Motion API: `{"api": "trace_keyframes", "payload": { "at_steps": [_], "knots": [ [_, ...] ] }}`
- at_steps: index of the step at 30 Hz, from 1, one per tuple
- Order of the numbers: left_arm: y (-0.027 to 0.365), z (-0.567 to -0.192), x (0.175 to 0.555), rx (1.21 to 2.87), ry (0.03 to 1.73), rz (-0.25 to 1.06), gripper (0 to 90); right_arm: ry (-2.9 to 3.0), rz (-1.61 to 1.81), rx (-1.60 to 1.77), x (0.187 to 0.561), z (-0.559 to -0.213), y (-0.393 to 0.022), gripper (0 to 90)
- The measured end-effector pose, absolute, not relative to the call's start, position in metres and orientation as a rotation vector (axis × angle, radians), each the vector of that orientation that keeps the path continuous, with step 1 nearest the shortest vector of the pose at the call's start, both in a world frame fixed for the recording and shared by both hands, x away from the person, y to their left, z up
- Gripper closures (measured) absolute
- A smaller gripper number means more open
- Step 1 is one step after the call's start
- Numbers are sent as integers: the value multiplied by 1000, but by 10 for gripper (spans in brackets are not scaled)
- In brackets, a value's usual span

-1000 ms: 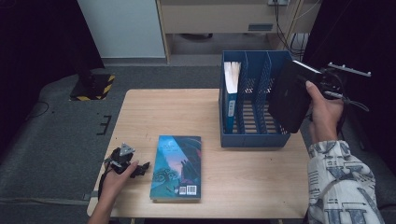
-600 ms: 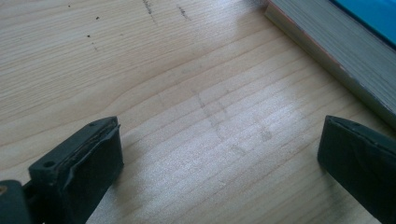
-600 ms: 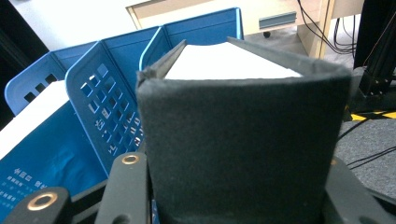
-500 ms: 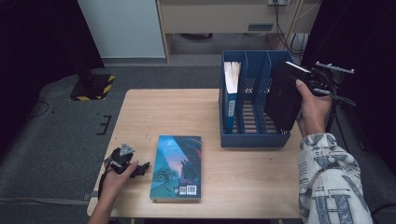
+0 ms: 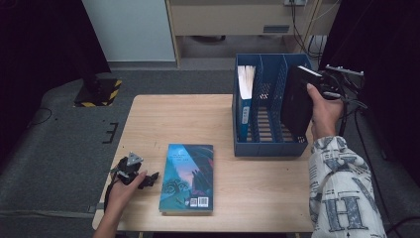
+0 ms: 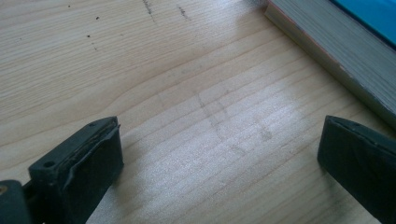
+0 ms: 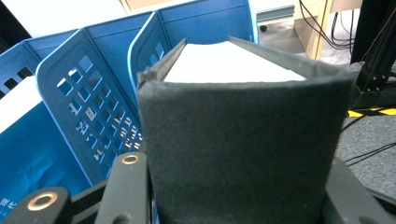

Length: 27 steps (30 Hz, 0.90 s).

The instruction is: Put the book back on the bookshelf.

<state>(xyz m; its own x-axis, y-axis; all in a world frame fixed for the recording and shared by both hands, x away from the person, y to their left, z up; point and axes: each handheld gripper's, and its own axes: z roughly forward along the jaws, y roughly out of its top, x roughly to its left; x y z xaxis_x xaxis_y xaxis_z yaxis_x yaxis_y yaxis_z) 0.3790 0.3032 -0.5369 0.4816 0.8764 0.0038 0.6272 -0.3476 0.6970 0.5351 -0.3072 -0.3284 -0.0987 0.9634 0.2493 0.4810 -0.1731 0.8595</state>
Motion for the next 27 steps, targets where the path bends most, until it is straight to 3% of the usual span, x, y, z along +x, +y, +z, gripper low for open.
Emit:
{"api": "trace_keyframes", "payload": {
  "at_steps": [27],
  "knots": [
    [303,-537,379,2097,1233,506,0,1595,1171,1683,547,-351,-298,529]
  ]
}}
